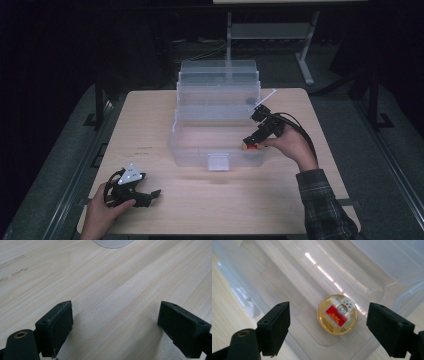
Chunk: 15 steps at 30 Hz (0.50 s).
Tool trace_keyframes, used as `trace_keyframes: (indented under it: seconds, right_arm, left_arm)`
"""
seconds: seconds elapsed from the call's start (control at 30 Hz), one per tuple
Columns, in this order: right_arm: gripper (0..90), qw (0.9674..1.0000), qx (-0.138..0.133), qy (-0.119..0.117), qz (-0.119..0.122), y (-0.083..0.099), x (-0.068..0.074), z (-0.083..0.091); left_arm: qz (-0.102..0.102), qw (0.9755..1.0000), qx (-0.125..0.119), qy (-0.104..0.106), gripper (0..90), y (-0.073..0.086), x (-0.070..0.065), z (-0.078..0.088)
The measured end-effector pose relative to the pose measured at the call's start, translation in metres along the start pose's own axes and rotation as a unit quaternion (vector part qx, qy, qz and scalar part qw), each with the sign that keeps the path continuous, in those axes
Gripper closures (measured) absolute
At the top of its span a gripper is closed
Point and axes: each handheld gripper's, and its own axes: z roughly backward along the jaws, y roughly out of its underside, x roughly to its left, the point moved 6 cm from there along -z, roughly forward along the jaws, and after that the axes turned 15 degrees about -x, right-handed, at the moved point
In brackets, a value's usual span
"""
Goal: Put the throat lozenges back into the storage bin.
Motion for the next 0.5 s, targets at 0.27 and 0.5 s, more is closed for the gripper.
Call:
trace_keyframes:
  seconds: [0.27,0.5]
  right_arm:
    - [18.9,0.9998,-0.018,0.006,-0.002,0.002,-0.002,0.016]
    - [16.6,0.9996,-0.025,0.015,-0.008,0.012,-0.007,0.029]
  left_arm:
    - [0.0,1.0,0.0,0.0,12.0,0.0,0.0,0.0]
    - [0.0,1.0,0.0,-0.001,11.9,0.0,0.0,0.0]
